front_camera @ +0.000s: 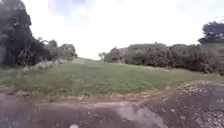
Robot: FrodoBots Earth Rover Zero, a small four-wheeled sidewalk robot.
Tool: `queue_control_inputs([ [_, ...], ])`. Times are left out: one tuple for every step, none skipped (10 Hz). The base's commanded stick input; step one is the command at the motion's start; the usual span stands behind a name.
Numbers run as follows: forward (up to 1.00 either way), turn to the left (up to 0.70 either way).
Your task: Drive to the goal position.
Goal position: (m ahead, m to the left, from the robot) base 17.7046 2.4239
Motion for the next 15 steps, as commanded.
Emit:
queue_control_inputs([
  [0.85,-0.34],
  [0.85,-0.34],
  [0.85,-0.34],
  [0.39,-0.62],
  [0.00,-0.85],
  [0.00,-0.85],
  [0.00,-0.85],
  [0.00,-0.85],
  [0.00,-0.85],
  [0.00,-0.85],
  [0.00,-0.85],
  [0.00,-0.85],
  [0.00,-0.85],
  [0.00,-0.85],
  [0.00,-0.85],
])
